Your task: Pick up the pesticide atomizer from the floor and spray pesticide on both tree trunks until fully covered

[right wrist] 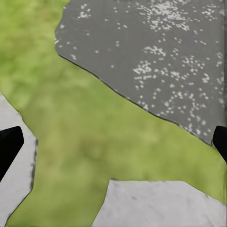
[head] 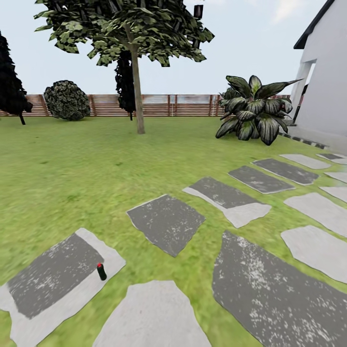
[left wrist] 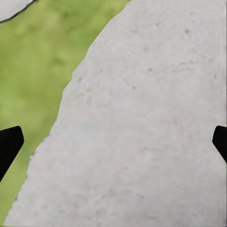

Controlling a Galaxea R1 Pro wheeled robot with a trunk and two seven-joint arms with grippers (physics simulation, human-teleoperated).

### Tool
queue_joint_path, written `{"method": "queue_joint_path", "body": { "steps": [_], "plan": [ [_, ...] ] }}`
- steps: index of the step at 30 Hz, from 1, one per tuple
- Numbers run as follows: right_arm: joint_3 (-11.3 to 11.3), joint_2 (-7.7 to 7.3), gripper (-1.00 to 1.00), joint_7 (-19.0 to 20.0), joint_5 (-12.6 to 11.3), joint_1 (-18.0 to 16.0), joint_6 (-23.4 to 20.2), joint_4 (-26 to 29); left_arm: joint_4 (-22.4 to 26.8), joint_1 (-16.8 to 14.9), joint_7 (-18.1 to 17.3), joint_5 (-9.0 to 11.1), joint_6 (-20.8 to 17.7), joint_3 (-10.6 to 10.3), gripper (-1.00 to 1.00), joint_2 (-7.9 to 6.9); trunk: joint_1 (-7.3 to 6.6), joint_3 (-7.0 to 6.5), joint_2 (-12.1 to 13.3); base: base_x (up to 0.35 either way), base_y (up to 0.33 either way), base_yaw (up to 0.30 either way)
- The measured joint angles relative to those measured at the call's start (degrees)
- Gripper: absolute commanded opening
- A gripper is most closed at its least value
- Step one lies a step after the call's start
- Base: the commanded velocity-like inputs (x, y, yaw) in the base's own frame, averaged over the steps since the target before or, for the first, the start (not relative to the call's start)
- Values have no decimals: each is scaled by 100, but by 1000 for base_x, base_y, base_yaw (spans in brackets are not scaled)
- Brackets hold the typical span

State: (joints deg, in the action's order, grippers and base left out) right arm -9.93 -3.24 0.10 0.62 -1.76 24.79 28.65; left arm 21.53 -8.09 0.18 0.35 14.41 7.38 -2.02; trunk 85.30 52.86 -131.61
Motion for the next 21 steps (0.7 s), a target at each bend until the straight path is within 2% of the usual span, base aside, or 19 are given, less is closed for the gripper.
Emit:
{"method": "queue_joint_path", "body": {
  "steps": [7, 21],
  "plan": [
    [1, 0, 100, -2, 0, 0, 0, 0, 0, 0, 0, 1, 0, 0, 100, 0, 0, 0, 0, 243, -234, 67],
    [8, 2, 100, -2, 0, 0, 0, 0, 0, 0, 0, 3, 1, 0, 100, 0, 0, 0, 0, 243, -234, 260]
  ]
}}
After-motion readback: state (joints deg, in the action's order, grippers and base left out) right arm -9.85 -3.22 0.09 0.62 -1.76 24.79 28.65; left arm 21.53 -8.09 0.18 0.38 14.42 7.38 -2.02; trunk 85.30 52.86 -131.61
